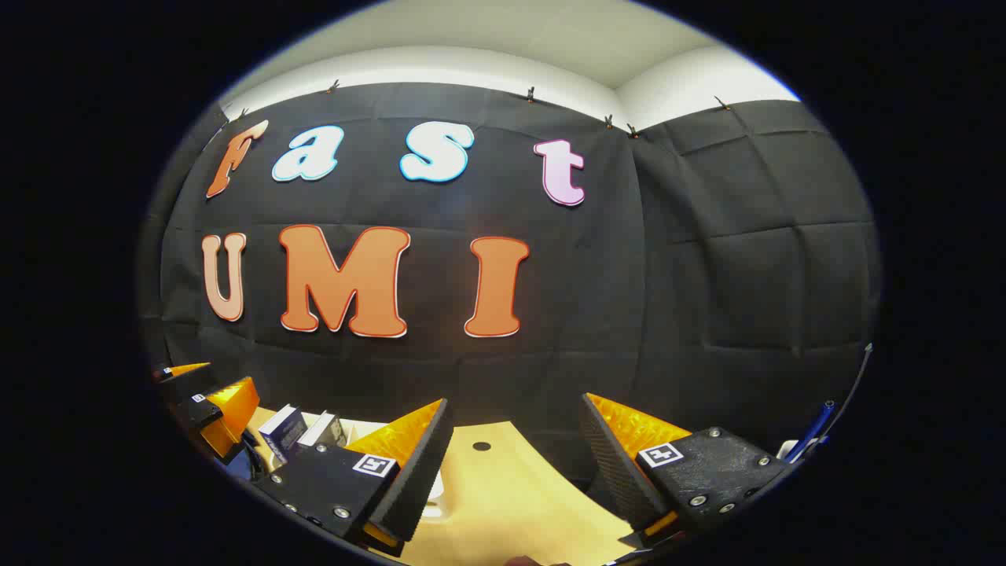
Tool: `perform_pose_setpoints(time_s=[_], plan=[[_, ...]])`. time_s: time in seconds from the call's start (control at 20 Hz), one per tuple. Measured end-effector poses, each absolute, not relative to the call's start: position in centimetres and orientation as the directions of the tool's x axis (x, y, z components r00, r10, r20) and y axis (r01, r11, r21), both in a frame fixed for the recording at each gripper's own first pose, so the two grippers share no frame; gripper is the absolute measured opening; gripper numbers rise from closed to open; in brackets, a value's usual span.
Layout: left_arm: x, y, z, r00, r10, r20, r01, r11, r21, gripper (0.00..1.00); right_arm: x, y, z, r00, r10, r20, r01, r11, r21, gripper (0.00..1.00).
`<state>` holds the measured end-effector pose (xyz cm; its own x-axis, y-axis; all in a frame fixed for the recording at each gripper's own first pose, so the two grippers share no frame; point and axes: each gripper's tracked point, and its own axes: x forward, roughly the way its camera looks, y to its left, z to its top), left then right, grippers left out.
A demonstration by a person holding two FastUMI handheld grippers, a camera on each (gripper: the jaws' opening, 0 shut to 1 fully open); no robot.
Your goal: Open the schoolbag, grab two books from the bookshelf and put them into the schoolbag.
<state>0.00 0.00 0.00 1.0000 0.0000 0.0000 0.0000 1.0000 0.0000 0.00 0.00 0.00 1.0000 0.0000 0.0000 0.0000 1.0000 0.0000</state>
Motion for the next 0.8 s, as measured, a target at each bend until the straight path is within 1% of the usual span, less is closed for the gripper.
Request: perform_pose_setpoints(time_s=[0.15,0.2,0.25,0.45,0.5,0.55,0.6,0.65,0.7,0.75,0.8], plan=[[-0.6,3.9,0.5,1.000,0.004,-0.008,-0.004,1.000,0.003,0.94,-1.8,2.7,0.0,1.000,0.000,-0.025,0.000,1.000,-0.001,1.00],[-1.1,4.7,0.9,1.000,0.007,-0.009,-0.007,1.000,-0.003,0.94,-2.3,3.4,0.2,1.000,0.005,-0.029,-0.006,1.000,-0.003,0.96],[-1.5,5.5,1.5,1.000,0.009,-0.002,-0.009,1.000,-0.008,0.94,-2.9,4.1,0.7,1.000,0.012,-0.025,-0.012,1.000,-0.004,1.00],[-3.1,7.7,3.1,1.000,0.012,0.010,-0.012,1.000,-0.024,0.94,-5.0,6.5,1.5,0.998,0.055,-0.020,-0.055,0.998,0.006,1.00],[-3.4,8.1,3.4,1.000,0.012,0.014,-0.012,0.999,-0.030,0.94,-5.2,7.0,1.3,0.998,0.060,-0.028,-0.060,0.998,0.008,0.96],[-3.6,8.5,3.5,1.000,0.015,0.014,-0.015,0.999,-0.031,0.94,-5.3,7.1,0.7,0.997,0.062,-0.045,-0.061,0.998,0.008,1.00],[-3.8,8.7,3.3,1.000,0.016,0.013,-0.015,1.000,-0.025,0.94,-5.4,7.5,0.1,0.996,0.071,-0.060,-0.070,0.997,0.014,0.96],[-3.9,9.0,3.2,1.000,0.016,0.011,-0.016,1.000,-0.015,0.94,-5.6,8.0,-0.2,0.994,0.083,-0.070,-0.082,0.996,0.018,0.96],[-3.8,9.3,3.1,1.000,0.016,0.010,-0.016,1.000,-0.007,0.94,-5.5,8.1,-0.5,0.994,0.088,-0.072,-0.087,0.996,0.016,1.00],[-3.9,9.2,3.1,1.000,0.014,0.016,-0.014,1.000,0.001,0.94,-5.2,8.0,-0.7,0.994,0.090,-0.066,-0.089,0.996,0.012,0.96],[-3.7,9.6,2.7,1.000,0.023,0.016,-0.023,1.000,0.010,0.94,-4.7,8.2,-0.8,0.994,0.096,-0.057,-0.096,0.995,0.002,0.96]])
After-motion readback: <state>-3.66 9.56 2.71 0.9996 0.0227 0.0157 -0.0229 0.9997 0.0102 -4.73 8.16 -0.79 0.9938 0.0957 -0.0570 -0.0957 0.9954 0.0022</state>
